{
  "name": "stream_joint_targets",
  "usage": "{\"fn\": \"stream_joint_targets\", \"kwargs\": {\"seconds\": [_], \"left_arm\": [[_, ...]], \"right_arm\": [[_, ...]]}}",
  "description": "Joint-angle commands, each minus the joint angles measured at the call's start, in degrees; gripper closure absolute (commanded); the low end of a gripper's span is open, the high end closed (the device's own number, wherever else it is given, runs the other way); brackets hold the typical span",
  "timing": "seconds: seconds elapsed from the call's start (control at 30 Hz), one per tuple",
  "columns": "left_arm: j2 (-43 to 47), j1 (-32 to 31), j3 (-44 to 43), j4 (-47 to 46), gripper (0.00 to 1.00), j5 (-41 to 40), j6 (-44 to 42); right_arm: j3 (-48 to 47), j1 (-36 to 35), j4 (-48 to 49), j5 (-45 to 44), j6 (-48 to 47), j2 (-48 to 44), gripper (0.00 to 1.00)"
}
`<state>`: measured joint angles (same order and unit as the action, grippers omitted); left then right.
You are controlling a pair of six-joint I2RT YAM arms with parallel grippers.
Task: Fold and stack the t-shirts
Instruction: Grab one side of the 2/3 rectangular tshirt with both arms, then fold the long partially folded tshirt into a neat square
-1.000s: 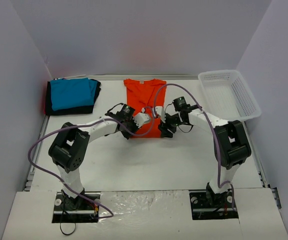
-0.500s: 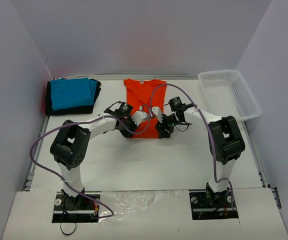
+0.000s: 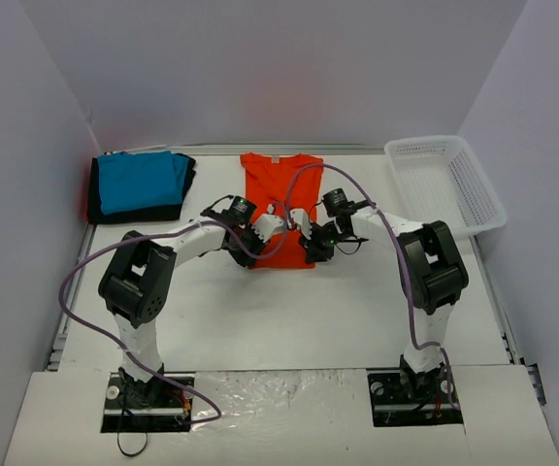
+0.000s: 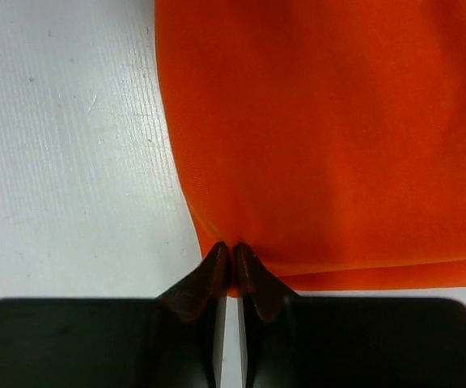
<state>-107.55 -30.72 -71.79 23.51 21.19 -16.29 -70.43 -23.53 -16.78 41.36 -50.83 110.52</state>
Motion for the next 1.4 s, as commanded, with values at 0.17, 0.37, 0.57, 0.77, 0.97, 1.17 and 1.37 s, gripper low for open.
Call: {"fn": "stream_joint_targets", "kwargs": {"seconds": [0.17, 0.37, 0.57, 0.77, 0.97, 1.17, 1.37], "left_arm": [[0.67, -0.92, -3.18, 1.53, 0.98, 3.50, -1.11], [3.04, -0.92, -4.15, 7.33, 0.98, 7.02, -3.48], [6.12, -1.01, -5.03, 18.57, 0.98, 14.92, -9.52], [9.28, -1.62, -6.25, 32.02, 0.98, 23.62, -18.58], [12.79, -4.26, -5.74, 42.32, 0.98, 25.65, -24.92], [18.95, -4.35, -5.37, 44.95, 0.98, 25.13, -26.59], [19.39, -4.70, -11.35, 51.55, 0.98, 26.10, -27.82]], "right_arm": [[2.23, -4.33, -7.04, -5.68, -0.85, -0.30, 1.00], [2.14, -4.42, -13.80, -3.58, -1.90, -4.78, 1.00], [4.51, -5.82, -20.66, -2.86, -1.99, -10.31, 1.00], [7.06, -7.06, -24.97, -0.41, -2.61, -19.01, 1.00], [10.14, -6.71, -26.72, 2.58, -3.75, -26.57, 1.00], [10.41, -5.74, -30.41, 4.42, -6.04, -32.64, 1.00], [7.07, -4.51, -34.99, 5.92, -7.53, -34.05, 1.00]]}}
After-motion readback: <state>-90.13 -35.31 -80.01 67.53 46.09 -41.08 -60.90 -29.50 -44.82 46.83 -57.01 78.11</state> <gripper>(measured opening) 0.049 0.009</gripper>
